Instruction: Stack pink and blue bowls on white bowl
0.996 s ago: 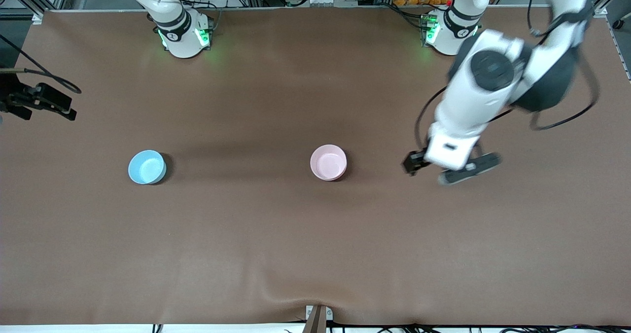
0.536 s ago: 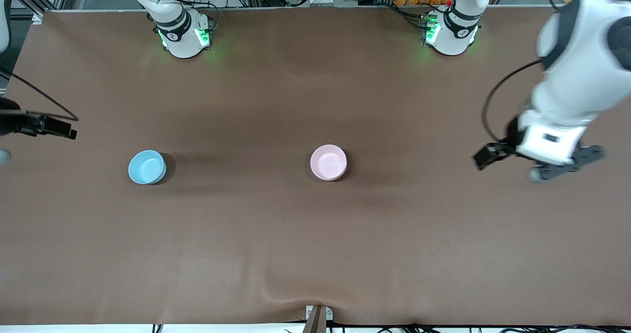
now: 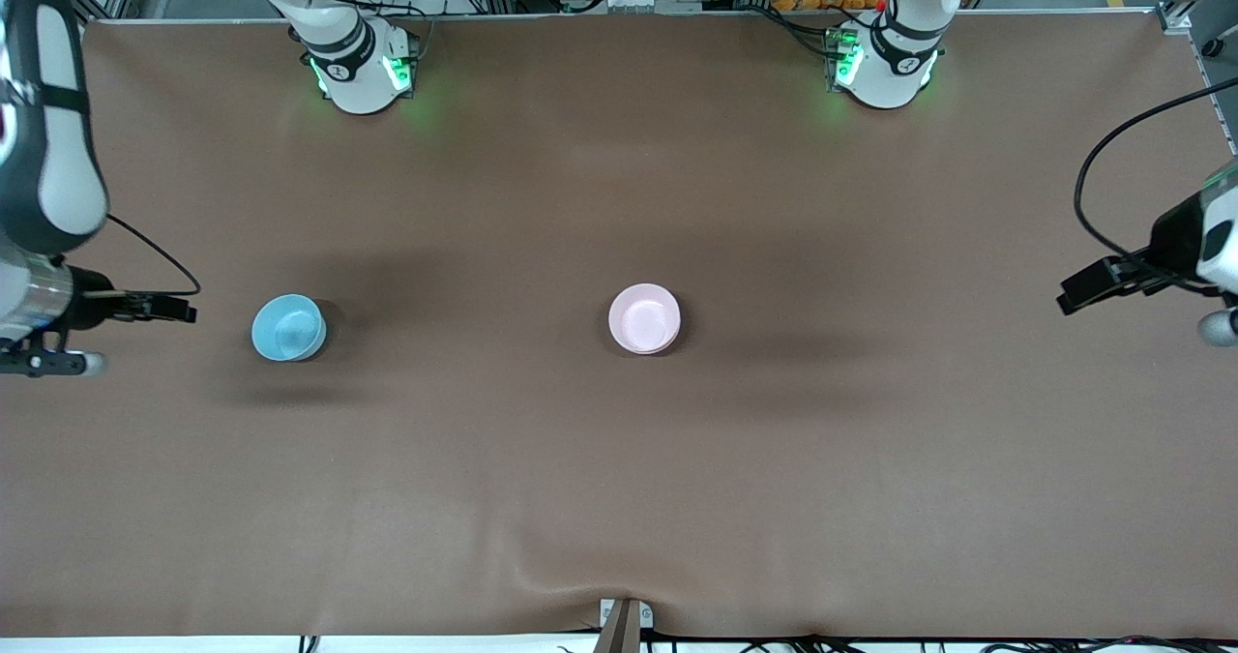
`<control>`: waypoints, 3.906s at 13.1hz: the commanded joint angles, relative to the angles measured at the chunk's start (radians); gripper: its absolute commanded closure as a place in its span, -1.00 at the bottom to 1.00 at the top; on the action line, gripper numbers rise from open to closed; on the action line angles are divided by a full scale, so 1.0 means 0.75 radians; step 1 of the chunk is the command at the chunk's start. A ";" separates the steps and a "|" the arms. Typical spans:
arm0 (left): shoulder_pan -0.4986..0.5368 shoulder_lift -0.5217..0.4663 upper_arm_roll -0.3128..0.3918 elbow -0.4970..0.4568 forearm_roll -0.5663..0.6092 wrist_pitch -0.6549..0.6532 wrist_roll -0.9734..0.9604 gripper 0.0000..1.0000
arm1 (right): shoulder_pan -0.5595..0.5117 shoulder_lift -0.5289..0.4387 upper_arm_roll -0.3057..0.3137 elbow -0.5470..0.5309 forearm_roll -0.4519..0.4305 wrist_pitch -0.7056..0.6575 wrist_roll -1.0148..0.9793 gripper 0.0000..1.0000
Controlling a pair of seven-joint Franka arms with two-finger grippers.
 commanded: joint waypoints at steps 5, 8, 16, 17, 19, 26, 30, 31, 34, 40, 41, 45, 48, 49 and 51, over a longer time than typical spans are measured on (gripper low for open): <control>0.054 -0.091 0.010 -0.014 -0.021 -0.047 0.129 -1.00 | -0.021 0.032 0.024 -0.273 0.054 0.331 -0.173 -0.32; -0.186 -0.130 0.221 -0.038 -0.024 -0.062 0.147 -1.00 | -0.031 0.061 0.024 -0.371 0.054 0.507 -0.192 -0.15; -0.463 -0.187 0.517 -0.104 -0.097 -0.072 0.121 -1.00 | -0.039 0.136 0.024 -0.402 0.054 0.630 -0.210 0.28; -0.463 -0.185 0.515 -0.102 -0.095 -0.096 0.113 -1.00 | -0.037 0.138 0.024 -0.414 0.054 0.648 -0.210 0.38; -0.447 -0.189 0.517 -0.104 -0.097 -0.107 0.139 -1.00 | -0.035 0.141 0.024 -0.419 0.054 0.659 -0.210 0.53; -0.432 -0.187 0.525 -0.092 -0.097 -0.090 0.139 -1.00 | -0.023 0.124 0.034 -0.419 0.056 0.630 -0.204 1.00; -0.432 -0.208 0.523 -0.098 -0.115 -0.105 0.139 -1.00 | -0.015 0.071 0.090 -0.301 0.191 0.353 -0.145 1.00; -0.432 -0.208 0.525 -0.100 -0.122 -0.107 0.139 -1.00 | 0.008 0.067 0.094 -0.241 0.204 0.255 -0.084 1.00; -0.432 -0.212 0.523 -0.098 -0.124 -0.109 0.139 -1.00 | 0.142 0.022 0.096 -0.151 0.226 0.121 0.147 1.00; -0.432 -0.240 0.527 -0.102 -0.132 -0.109 0.141 -1.00 | 0.557 0.006 0.092 -0.028 0.383 0.131 0.822 1.00; -0.432 -0.238 0.527 -0.102 -0.132 -0.109 0.139 -1.00 | 0.641 0.020 0.090 -0.010 0.422 0.157 0.926 1.00; -0.434 -0.240 0.525 -0.106 -0.134 -0.162 0.141 -1.00 | 0.911 0.128 0.086 0.103 0.412 0.233 1.329 1.00; -0.432 -0.242 0.525 -0.106 -0.134 -0.182 0.141 -1.00 | 1.063 0.253 0.079 0.211 0.339 0.274 1.562 1.00; -0.434 -0.242 0.525 -0.106 -0.134 -0.182 0.141 -1.00 | 1.079 0.275 0.081 0.221 0.312 0.307 1.614 1.00; -0.432 -0.242 0.525 -0.106 -0.134 -0.184 0.139 -1.00 | 1.116 0.332 0.082 0.232 0.316 0.409 1.663 1.00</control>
